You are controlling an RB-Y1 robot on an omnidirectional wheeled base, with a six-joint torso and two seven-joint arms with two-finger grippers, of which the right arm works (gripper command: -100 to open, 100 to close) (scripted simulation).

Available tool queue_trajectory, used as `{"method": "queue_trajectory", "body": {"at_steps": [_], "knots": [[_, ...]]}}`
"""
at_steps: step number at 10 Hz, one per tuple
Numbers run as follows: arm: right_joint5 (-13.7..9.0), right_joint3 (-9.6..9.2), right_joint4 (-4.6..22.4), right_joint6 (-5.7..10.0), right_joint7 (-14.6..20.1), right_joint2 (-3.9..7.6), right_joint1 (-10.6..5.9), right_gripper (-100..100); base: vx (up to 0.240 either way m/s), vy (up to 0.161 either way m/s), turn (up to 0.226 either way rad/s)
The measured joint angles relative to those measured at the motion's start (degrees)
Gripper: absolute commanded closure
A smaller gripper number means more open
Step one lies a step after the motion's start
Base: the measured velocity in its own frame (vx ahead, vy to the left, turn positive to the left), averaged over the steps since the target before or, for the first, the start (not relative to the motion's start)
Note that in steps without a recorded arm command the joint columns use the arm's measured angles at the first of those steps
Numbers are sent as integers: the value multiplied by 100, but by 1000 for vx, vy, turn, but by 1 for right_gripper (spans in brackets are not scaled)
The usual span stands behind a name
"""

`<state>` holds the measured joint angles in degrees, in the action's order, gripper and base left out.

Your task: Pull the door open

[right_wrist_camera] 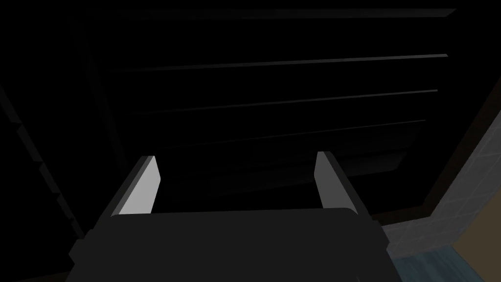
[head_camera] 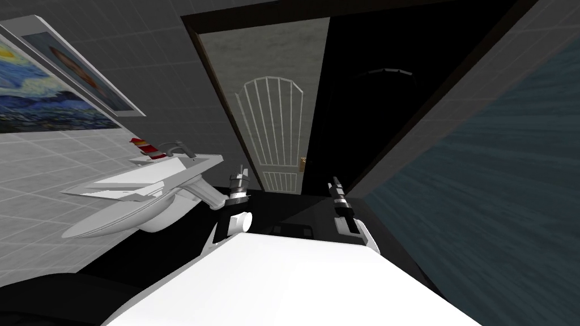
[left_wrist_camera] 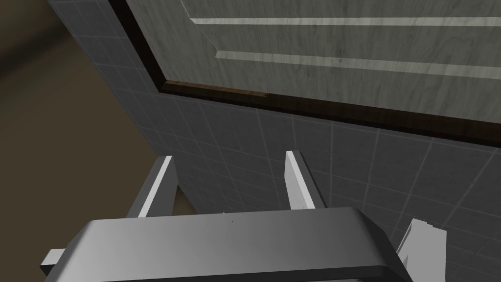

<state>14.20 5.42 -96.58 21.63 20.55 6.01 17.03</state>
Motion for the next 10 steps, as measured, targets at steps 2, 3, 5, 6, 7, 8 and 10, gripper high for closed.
{"method": "queue_trajectory", "body": {"at_steps": [2, 3, 5, 6, 7, 8, 10], "knots": [[76, 19, 107, -95, 79, -3, -38, -100, 102, 27, 33], [108, 37, 214, -90, 97, -19, -69, -100, 146, 25, 48], [197, 83, 445, -151, 182, -19, -164, -100, 164, 41, 46], [236, 97, 537, -185, 214, -29, -211, -100, 167, 53, 47], [277, 105, 598, -221, 255, -33, -215, -100, 150, 26, 28], [305, 121, 679, -253, 291, -28, -262, -100, 124, 43, 41], [396, 162, 932, -268, 330, -83, -366, -100, 160, 54, 54]]}}
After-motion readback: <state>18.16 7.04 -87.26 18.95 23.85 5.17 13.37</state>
